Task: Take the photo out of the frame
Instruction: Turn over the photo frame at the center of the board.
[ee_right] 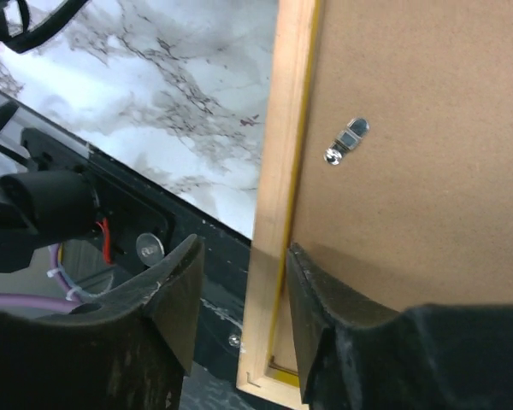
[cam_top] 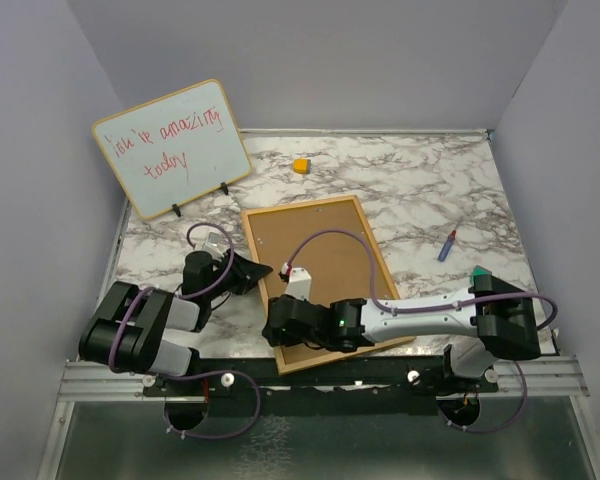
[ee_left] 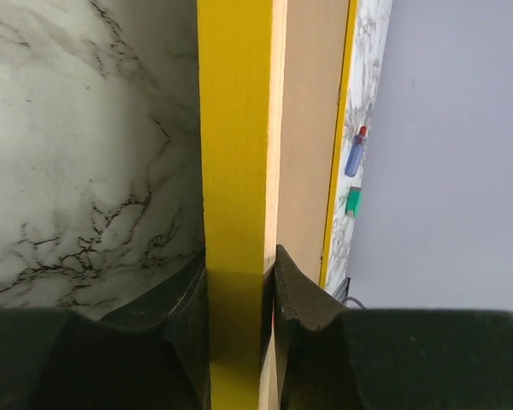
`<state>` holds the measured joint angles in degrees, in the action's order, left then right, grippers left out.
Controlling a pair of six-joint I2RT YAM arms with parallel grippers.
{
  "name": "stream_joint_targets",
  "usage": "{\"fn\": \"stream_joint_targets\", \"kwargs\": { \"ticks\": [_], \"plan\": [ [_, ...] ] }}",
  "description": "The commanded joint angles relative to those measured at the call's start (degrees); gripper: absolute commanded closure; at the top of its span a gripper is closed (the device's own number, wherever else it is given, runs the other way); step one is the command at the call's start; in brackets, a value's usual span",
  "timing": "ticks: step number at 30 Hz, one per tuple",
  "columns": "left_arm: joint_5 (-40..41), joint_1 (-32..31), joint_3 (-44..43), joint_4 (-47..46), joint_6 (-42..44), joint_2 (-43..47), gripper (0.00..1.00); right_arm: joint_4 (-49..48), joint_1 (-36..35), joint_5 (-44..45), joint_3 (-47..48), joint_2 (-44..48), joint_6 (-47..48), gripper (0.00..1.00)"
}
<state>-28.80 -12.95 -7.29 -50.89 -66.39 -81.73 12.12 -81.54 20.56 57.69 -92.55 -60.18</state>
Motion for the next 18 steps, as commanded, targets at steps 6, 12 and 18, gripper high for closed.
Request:
{"fn": "stream_joint_targets", "kwargs": {
  "ticks": [6, 12, 18],
  "plan": [
    [8.1, -9.0, -5.3, 10.4, -2.8, 11.3, 1.00, 17.4, -0.2, 4.1, 11.2, -3.2, 0.6, 0.48],
    [14.3, -9.9, -6.4, 22.2, -2.2, 18.7, 1.00, 28.9, -1.6, 11.0, 16.9, -6.1, -4.4, 0.53],
    [17.3, -9.9, -8.1, 30.5, 0.5, 22.7, 1.00, 27.8, -2.4, 12.3, 18.0, -3.4, 0.3, 0.53]
  ]
}}
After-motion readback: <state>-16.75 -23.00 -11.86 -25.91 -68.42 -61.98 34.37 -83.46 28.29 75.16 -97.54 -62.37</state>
